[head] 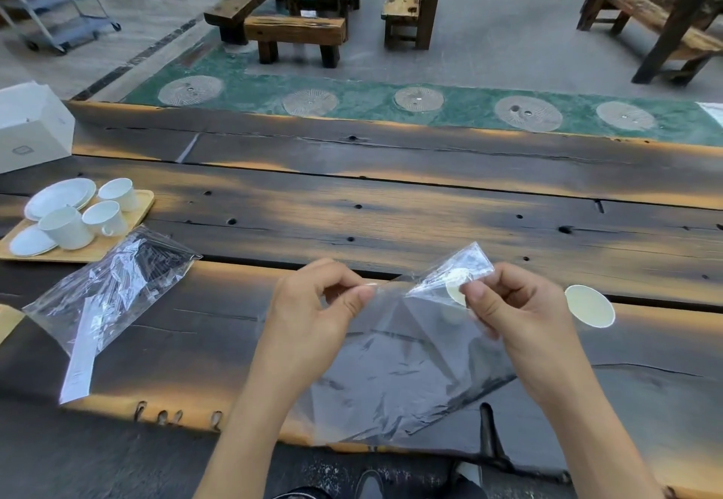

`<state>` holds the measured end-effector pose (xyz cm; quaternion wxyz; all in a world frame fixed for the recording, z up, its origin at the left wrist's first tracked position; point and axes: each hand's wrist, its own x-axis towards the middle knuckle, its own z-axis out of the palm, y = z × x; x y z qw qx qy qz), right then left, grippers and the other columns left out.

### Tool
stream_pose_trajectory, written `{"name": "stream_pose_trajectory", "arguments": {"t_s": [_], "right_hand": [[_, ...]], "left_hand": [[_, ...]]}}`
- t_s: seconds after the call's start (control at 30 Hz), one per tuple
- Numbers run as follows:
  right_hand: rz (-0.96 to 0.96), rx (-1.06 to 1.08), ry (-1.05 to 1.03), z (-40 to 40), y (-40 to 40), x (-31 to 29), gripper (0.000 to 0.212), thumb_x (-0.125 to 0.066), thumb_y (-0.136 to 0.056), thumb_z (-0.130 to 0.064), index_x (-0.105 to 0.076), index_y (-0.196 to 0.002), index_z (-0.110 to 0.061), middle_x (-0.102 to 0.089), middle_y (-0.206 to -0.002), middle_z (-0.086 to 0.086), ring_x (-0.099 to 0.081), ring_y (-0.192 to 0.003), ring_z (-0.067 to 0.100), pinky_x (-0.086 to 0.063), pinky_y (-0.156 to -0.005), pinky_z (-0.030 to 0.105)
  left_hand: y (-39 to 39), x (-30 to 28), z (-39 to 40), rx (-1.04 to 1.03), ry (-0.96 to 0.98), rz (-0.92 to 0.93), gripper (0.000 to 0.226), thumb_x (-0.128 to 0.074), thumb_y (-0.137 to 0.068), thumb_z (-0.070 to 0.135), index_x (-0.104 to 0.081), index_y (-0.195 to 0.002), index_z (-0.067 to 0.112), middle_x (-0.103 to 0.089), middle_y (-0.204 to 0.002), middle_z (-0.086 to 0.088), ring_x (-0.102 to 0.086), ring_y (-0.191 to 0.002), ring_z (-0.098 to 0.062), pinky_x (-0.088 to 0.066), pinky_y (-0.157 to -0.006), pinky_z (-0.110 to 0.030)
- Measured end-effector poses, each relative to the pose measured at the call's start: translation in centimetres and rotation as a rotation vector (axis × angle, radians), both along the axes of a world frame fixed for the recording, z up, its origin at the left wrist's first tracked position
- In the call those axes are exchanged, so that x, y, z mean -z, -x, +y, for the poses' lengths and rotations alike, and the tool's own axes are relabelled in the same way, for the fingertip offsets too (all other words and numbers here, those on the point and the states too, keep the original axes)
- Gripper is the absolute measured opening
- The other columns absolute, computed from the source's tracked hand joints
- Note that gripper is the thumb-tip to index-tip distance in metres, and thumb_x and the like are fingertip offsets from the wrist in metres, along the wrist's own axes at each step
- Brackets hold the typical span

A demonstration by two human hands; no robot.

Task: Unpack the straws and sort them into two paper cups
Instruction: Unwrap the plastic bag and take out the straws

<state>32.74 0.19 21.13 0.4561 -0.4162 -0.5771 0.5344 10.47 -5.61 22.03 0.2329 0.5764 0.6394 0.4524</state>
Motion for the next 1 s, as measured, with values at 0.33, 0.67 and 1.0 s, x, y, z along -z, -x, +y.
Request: {"name": "stream_pose_trajectory", "arguments": {"t_s": [0.33,0.67,1.0], "right_hand": [[-0.08,-0.09,-0.058,0.1,0.8,0.1,0.031,-0.063,-0.092,-0.007,-0.064,-0.065,-0.022,-0.051,-0.054,-0.01,-0.04,-0.05,0.002,-0.033,-0.051,0.014],[-0.178,-0.17,-0.094,-0.1,0.1,0.0,0.02,-0.064,-0.088,-0.02,-0.06,-0.071,-0.01,-0.046,-0.057,-0.007,-0.035,-0.053,0.005,-0.029,-0.051,0.016],[-0.131,-0.224,-0.106,-0.4,0.4,0.0,0.02,-0.06,-0.092,-0.017,-0.061,-0.075,-0.007,-0.048,-0.061,-0.009,-0.038,-0.057,0.007,-0.032,-0.053,0.015]], "left_hand": [[0.4,-0.3,-0.1,-0.064,0.157,-0.294,0.019,-0.067,-0.091,0.013,-0.07,-0.073,0.008,-0.065,-0.068,-0.012,-0.054,-0.064,-0.006,-0.042,-0.062,-0.014],[1.2,0.1,0.4,-0.171,0.155,-0.384,0.022,-0.06,-0.096,0.012,-0.07,-0.076,0.008,-0.059,-0.055,0.016,-0.049,-0.054,0.003,-0.039,-0.06,-0.012],[-0.3,-1.5,0.8,-0.026,-0.004,0.009,0.03,-0.072,-0.087,0.015,-0.066,-0.108,0.035,-0.067,-0.079,0.012,-0.062,-0.083,-0.004,-0.044,-0.071,-0.01]]}}
